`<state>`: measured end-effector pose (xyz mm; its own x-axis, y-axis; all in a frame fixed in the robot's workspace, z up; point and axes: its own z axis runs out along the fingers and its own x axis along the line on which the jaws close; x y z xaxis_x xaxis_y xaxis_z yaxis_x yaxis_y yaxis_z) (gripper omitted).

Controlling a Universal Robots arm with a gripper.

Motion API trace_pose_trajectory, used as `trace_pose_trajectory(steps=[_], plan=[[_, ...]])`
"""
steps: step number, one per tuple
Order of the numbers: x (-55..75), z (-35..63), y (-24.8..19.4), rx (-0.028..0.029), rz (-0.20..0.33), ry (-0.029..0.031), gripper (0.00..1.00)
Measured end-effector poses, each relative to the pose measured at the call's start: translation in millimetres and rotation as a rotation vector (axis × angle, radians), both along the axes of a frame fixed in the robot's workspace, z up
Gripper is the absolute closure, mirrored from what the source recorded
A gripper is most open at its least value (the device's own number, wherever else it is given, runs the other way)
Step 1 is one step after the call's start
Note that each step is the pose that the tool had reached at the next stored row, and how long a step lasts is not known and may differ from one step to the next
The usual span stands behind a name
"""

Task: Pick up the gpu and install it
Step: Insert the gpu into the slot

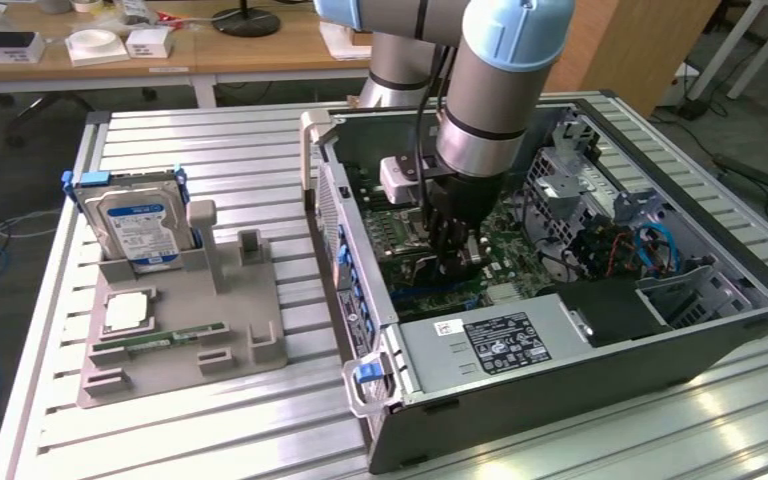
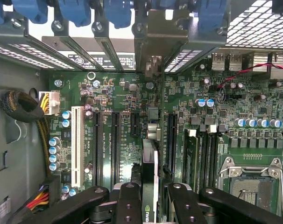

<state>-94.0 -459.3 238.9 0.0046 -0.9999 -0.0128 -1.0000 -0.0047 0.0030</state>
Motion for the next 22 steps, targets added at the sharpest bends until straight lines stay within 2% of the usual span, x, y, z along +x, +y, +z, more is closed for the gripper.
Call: trace_pose_trajectory(steps=[22], plan=[[2.2, -2.9, 0.0, -0.0002, 0.0, 0.0001, 0.73]])
